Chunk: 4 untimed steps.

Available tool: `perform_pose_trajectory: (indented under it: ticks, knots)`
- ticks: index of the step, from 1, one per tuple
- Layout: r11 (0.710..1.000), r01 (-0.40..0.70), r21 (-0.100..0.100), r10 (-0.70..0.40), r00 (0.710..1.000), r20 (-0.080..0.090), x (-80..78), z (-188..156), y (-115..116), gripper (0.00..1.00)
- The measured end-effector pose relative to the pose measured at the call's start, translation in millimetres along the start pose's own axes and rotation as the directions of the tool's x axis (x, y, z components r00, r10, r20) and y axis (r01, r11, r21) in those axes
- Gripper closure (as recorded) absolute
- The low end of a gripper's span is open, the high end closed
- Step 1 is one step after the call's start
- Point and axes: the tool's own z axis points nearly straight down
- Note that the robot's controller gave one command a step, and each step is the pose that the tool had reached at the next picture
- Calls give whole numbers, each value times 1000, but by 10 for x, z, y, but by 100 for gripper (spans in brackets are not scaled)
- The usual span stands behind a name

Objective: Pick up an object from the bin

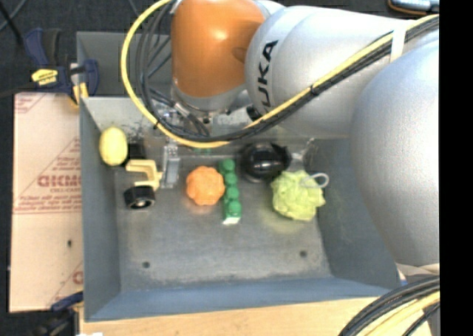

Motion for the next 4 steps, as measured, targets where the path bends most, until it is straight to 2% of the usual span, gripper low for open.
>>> perform_pose_trajectory:
  ticks: [1, 2, 3, 4]
  knots:
    - [992, 123, 1, -123, 992, 2, 37, 446, 54, 0]
    - [931, 364, 1, -364, 931, 1, 126, 660, 72, 0]
    - [895, 445, 2, -445, 895, 2, 148, 793, 119, 0]
    - [840, 542, 4, -542, 840, 9, 27, 1399, 255, 0]
